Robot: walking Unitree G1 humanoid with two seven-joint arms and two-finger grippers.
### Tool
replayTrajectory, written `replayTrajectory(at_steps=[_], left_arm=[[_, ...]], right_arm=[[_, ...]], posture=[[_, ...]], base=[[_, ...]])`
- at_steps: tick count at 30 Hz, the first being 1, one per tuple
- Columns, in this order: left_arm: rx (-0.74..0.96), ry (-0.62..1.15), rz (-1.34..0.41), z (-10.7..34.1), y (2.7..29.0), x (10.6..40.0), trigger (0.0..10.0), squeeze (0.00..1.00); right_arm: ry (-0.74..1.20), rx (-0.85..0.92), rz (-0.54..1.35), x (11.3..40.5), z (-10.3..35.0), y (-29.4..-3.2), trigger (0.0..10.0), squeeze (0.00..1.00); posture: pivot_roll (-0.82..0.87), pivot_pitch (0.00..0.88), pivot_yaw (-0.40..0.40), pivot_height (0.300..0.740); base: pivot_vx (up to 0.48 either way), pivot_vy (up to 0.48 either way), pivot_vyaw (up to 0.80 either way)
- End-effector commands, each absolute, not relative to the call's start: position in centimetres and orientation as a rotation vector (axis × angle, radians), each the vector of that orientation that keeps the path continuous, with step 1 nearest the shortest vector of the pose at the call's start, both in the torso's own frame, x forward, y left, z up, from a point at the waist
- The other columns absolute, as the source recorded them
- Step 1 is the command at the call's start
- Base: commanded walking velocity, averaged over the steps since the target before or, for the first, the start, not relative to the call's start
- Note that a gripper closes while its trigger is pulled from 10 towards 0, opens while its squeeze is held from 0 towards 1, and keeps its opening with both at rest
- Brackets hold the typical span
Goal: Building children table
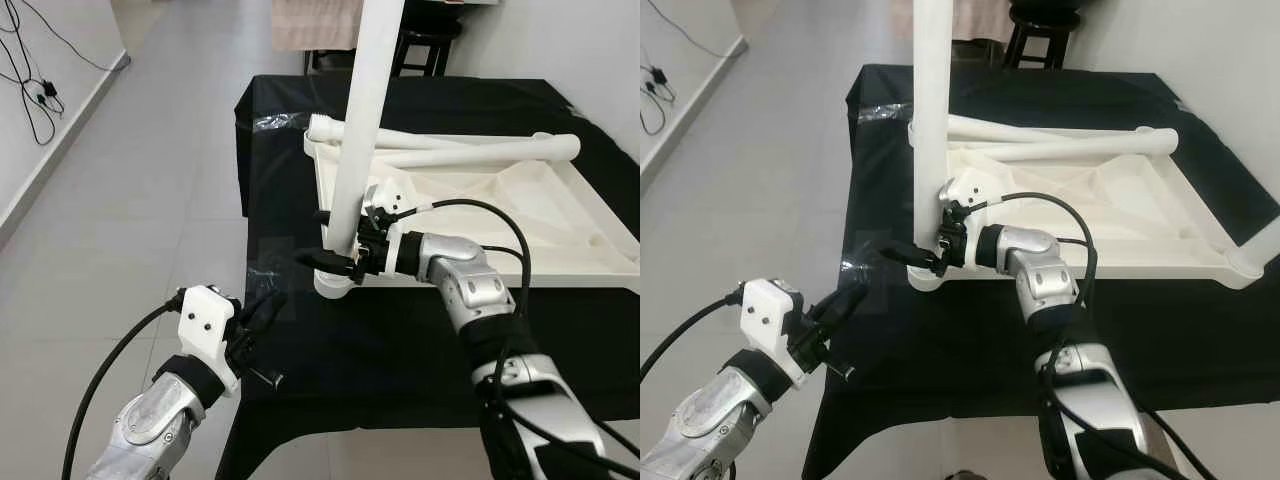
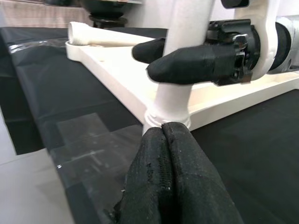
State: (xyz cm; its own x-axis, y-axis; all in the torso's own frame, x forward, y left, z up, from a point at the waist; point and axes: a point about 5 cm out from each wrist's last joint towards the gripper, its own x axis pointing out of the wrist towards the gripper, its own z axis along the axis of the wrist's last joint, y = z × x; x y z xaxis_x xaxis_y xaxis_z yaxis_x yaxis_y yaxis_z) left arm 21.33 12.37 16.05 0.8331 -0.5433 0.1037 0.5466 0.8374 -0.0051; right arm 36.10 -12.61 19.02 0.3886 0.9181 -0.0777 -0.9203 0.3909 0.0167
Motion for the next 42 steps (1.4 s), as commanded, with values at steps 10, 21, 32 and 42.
replayTrajectory(at_steps=[10, 21, 32, 42], left_arm=[[0.163, -0.15, -0.518, 16.3, 12.1, 20.3, 10.0, 0.0], [0.158, -0.085, -0.435, 16.2, 13.4, 17.9, 10.0, 0.0], [-0.1, 0.041, -0.52, 14.8, 11.8, 15.7, 10.0, 0.0], [-0.116, 0.023, -0.517, 14.9, 12.0, 16.0, 10.0, 0.0]], right_arm=[[0.079, -0.044, 1.131, 34.9, 18.2, -15.4, 0.0, 0.0], [0.162, -0.016, 0.457, 27.4, 13.5, -12.1, 0.0, 0.0], [0.056, -0.02, 0.377, 31.5, 15.9, -10.7, 10.0, 0.0], [-0.029, 0.0, 0.796, 33.0, 19.6, -10.9, 10.0, 0.0]], posture=[[0.08, 0.114, -0.095, 0.74], [0.05, 0.165, -0.069, 0.74], [0.09, 0.167, -0.057, 0.74], [0.1, 0.159, -0.065, 0.74]], base=[[0.0, 0.0, 0.0], [0.0, 0.0, 0.0], [0.0, 0.0, 0.0], [0.0, 0.0, 0.0]])
